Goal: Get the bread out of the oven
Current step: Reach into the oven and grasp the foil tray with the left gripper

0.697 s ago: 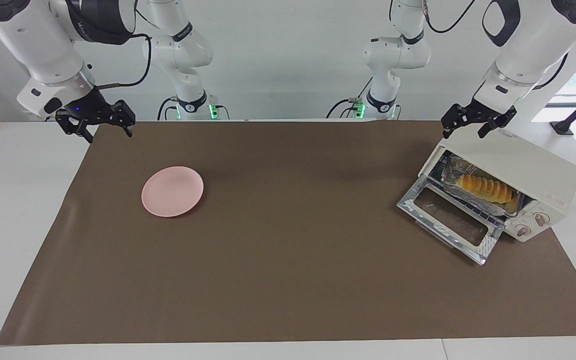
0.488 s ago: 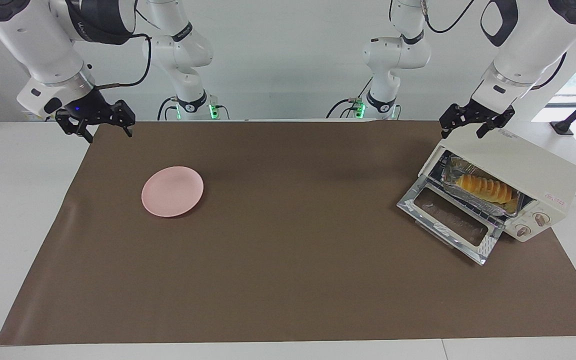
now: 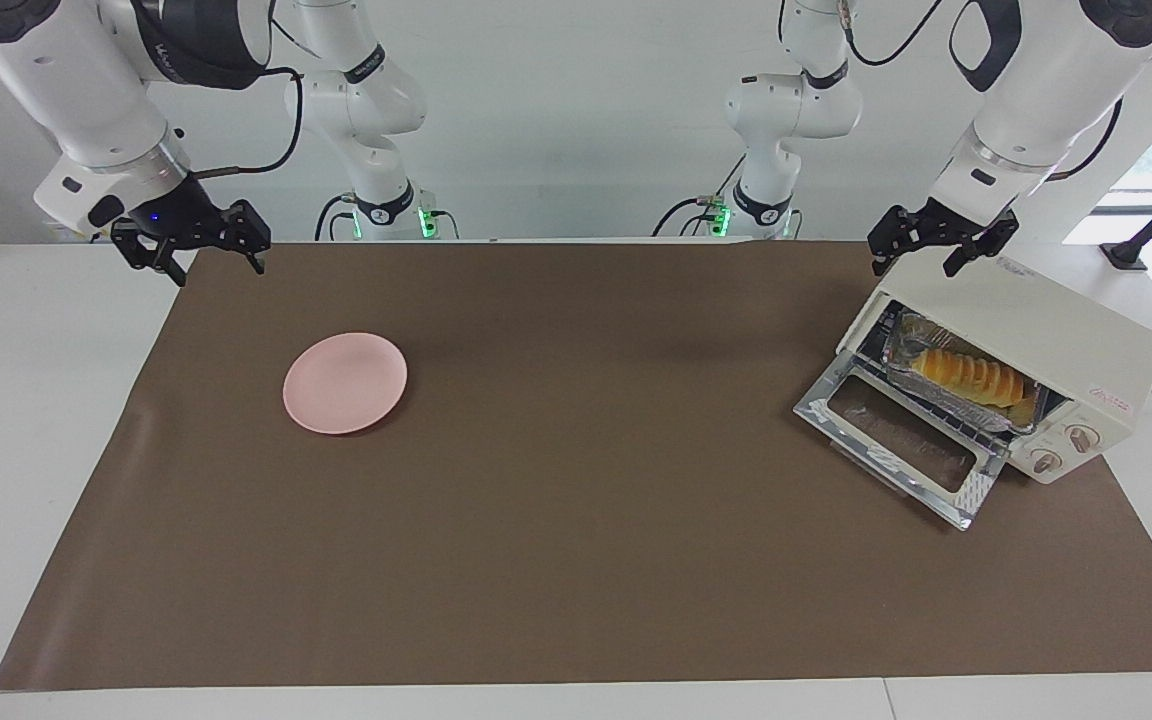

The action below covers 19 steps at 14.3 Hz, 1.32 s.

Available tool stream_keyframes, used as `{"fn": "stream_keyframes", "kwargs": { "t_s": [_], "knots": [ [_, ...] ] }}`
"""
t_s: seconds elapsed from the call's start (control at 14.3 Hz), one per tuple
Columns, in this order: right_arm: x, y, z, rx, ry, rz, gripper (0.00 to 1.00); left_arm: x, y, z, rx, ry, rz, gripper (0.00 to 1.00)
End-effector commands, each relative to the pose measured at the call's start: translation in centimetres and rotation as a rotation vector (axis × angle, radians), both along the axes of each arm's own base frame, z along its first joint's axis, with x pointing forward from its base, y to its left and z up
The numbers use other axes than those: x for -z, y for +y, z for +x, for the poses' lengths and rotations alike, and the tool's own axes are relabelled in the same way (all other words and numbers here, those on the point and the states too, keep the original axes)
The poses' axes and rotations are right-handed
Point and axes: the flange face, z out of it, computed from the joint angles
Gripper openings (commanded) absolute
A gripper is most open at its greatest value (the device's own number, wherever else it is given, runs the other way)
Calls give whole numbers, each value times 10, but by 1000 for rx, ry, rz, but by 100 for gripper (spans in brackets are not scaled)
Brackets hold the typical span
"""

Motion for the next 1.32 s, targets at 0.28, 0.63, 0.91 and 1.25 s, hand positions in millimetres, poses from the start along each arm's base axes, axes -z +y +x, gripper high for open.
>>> {"fn": "stream_keyframes", "kwargs": {
  "t_s": [0.28, 0.63, 0.91, 1.25],
  "knots": [
    [-1, -1, -9, -11, 6, -9, 100, 26, 35, 24, -418, -17, 32, 100],
    [-1, -1, -9, -10, 6, -9, 100, 102, 40, 103, -771, -20, 182, 100],
    [-1, -1, -9, -11, 5, -9, 100, 157, 57, 107, -856, -49, 274, 100],
    [-1, -5, -9, -4, 6, -9, 100, 186, 65, 90, -848, -41, 326, 100]
  ]
}}
